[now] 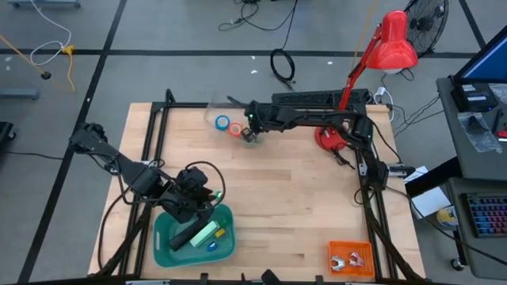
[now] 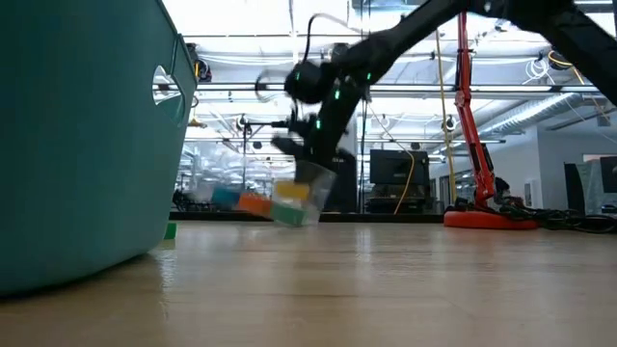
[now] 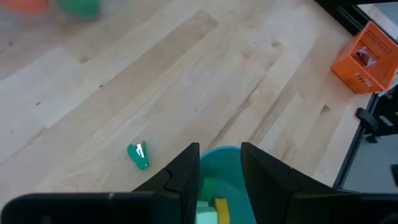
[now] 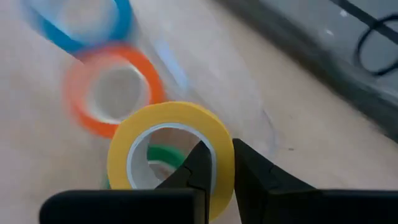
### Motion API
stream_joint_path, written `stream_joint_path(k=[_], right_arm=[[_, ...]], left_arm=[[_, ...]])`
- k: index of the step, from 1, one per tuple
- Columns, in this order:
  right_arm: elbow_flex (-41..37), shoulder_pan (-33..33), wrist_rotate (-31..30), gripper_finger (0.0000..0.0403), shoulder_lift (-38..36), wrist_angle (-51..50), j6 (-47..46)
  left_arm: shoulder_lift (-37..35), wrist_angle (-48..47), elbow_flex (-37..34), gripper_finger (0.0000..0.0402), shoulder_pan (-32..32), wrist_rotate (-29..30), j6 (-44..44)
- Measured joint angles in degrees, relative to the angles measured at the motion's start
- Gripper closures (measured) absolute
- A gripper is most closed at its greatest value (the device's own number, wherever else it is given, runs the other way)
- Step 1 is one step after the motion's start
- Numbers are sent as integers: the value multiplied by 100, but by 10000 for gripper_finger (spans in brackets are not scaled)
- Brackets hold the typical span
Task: Pick and place Stapler, Stapler remover, tape
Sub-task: Put the yellow tape into the transparent bin
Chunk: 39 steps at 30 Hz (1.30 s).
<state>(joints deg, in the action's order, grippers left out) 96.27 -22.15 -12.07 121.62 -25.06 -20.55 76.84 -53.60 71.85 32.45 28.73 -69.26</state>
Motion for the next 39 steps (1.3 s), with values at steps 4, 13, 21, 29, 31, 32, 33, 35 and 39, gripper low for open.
stream_joint_path(k=[4,13,21,29,31,32,33,35,39], right_arm=[[-20,-5,-201,372,34,-32,209],[-17,-154,-751,367,-76,76,514],[-26,-149,-818,371,-63,-84,661],[-28,-209,-1312,371,-56,-398,927],[-28,-250,-1321,371,-56,-483,935],[-28,-274,-1317,371,-56,-521,937],[-26,-298,-1312,371,-56,-547,938],[-26,-345,-1268,371,-56,-646,953],[-24,-454,-1005,351,-56,-696,978]], left_arm=[[0,-13,0,284,0,-2,-54],[0,-31,0,284,-26,-13,-73],[0,-35,0,284,-31,-12,-73],[0,-59,0,284,-31,-11,-71],[0,-72,0,284,-33,-11,-45],[0,-70,0,284,-38,-13,-37],[0,-70,0,284,-50,-13,-30],[0,-72,0,284,-68,-15,-27],[0,-81,0,284,-99,-17,-11]])
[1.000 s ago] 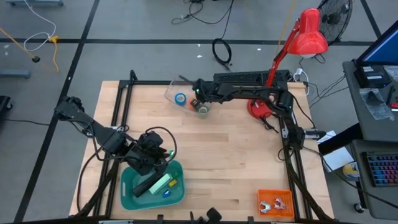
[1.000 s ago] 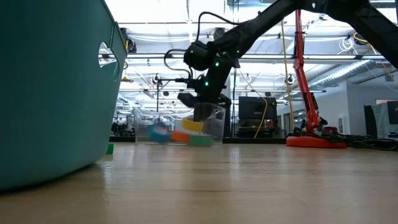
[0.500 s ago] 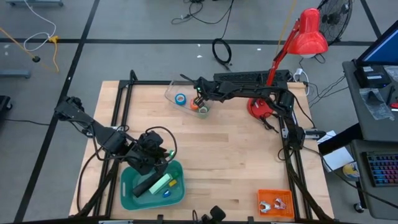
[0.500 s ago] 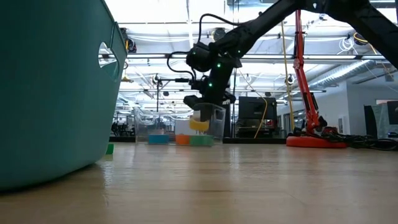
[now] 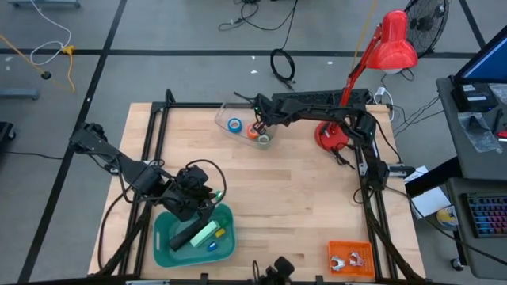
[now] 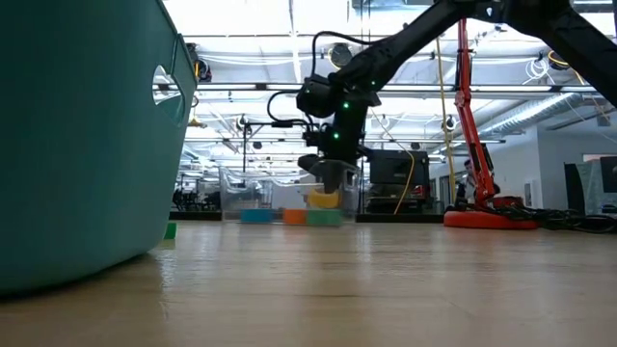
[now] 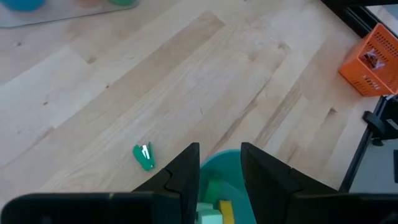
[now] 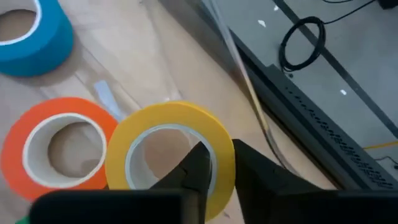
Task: Pick and place Stapler, Stapler remover, tape
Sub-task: Put the yellow tape into the transparent bin, then adjust the green bin
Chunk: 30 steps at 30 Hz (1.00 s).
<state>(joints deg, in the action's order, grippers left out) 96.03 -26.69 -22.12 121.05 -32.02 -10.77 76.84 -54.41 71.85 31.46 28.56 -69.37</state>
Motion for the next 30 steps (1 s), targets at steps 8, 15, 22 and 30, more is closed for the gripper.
stream_joint_path(k=[8,15,22,30], right_arm=[[-4,-31,135,246,-148,-119,104],[-7,15,114,228,-790,-103,-30],[-5,526,117,253,-1985,-515,-636],[2,1968,-850,311,-2998,-1567,-1534]], left_arm=[[0,-139,0,284,0,0,8],[0,-709,-3,284,-254,4,32],[-7,-264,-871,294,-1329,-603,995],[161,2707,-2850,392,-1897,-2326,1558]])
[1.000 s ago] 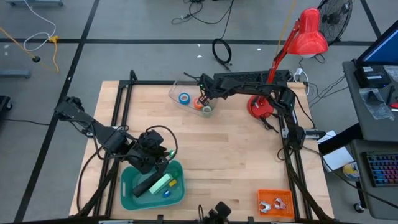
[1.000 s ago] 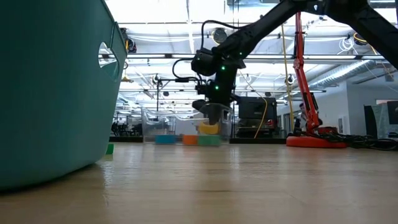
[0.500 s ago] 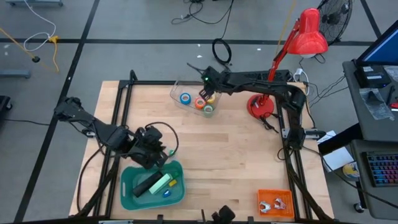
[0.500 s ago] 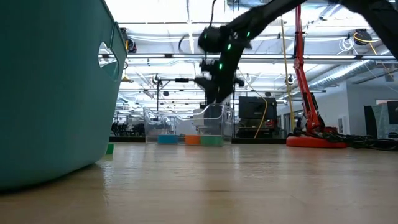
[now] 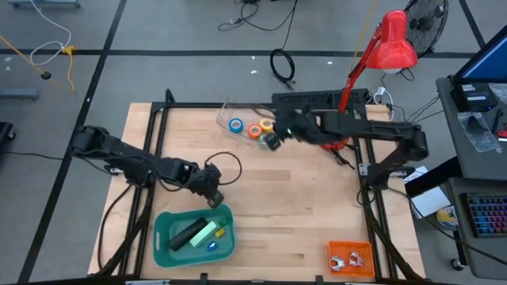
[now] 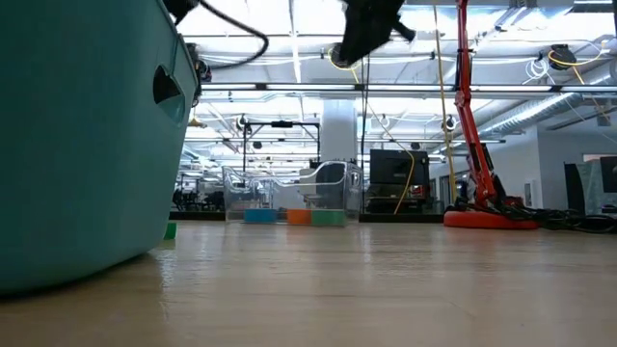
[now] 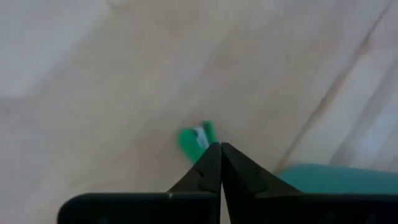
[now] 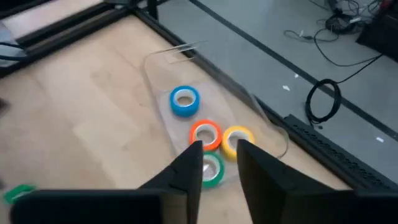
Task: Pick and place Stapler, Stapler remover, tape
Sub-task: Adjust the green bin, then put the small green stapler into the green bin
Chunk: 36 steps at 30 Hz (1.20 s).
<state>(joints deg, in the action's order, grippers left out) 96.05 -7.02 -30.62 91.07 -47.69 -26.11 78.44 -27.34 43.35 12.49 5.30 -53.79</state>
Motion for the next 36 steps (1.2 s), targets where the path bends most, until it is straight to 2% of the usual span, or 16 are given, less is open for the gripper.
stream_joint_path(k=[3,8,13,16,19,22,25,29,36], right_arm=[[0,472,-320,341,-177,-261,-387],[-7,1032,-543,392,-208,-350,-772],[-74,1299,-566,394,-219,-321,-1132],[-284,1364,-573,396,-213,-326,-1312],[-442,1415,-556,401,-211,-383,-1374],[-572,1504,-538,400,-217,-332,-1548],[-773,1599,-525,401,-214,-60,-1674],[-824,1692,-520,401,-213,35,-1811],[-826,1766,-539,402,-215,31,-1887]], left_arm=[[56,236,-287,397,144,-291,-77],[119,776,-289,399,677,-543,-165],[163,1066,-291,400,1212,-478,-760],[170,1100,-291,399,1547,-255,-1097],[170,836,-284,400,1722,319,-1427],[170,455,-291,399,1554,732,-1683],[170,286,-291,390,1117,704,-1648],[170,339,-275,351,527,428,-1211],[323,403,-267,225,-3,-123,-706]])
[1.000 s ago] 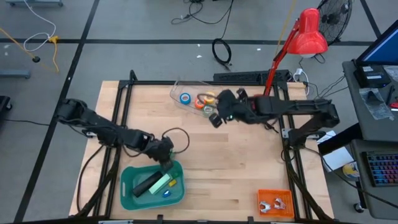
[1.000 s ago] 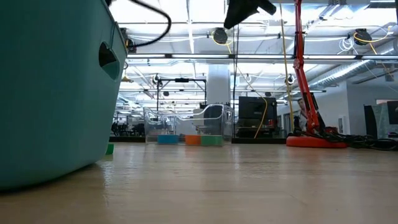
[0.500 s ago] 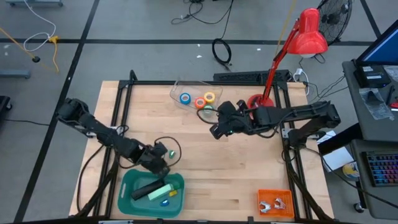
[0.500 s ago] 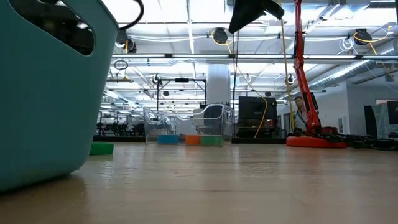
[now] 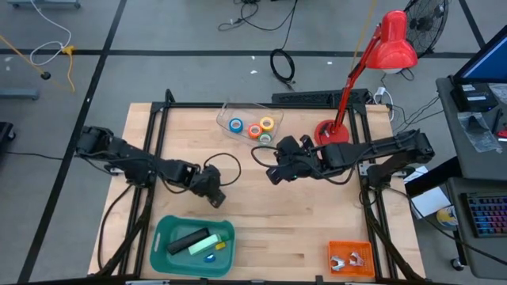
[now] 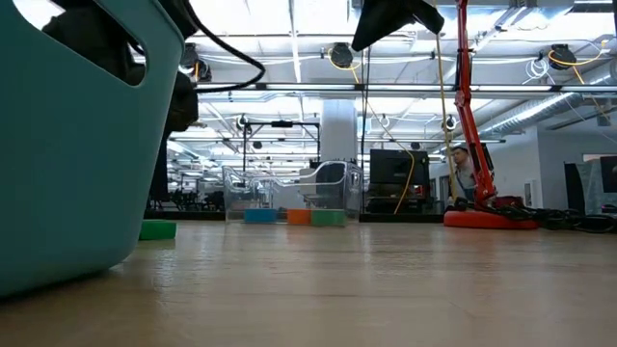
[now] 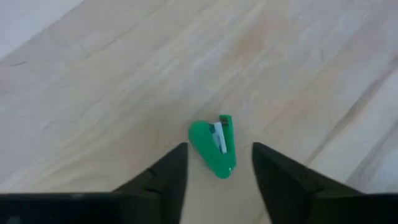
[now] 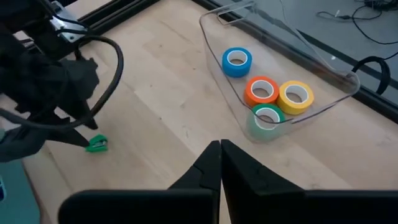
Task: Pick and place Stapler, Stapler remover, tape
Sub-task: Put the small green stapler into the green bin
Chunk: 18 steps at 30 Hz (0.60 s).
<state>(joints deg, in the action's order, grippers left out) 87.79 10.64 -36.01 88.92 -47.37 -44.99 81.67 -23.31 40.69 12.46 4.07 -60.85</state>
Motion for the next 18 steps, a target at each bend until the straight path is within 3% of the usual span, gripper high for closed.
stream_joint_path(k=[5,10,14,18], right_arm=[[2,0,0,402,0,-2,1],[2,0,-4,402,2,-2,21],[2,6,4,402,2,42,61],[2,38,4,402,1,39,62]], left_arm=[[390,56,1,148,-27,-243,55],[793,190,92,124,-5,-361,14],[940,-120,322,160,25,-236,111],[1021,-355,559,260,29,-247,377]])
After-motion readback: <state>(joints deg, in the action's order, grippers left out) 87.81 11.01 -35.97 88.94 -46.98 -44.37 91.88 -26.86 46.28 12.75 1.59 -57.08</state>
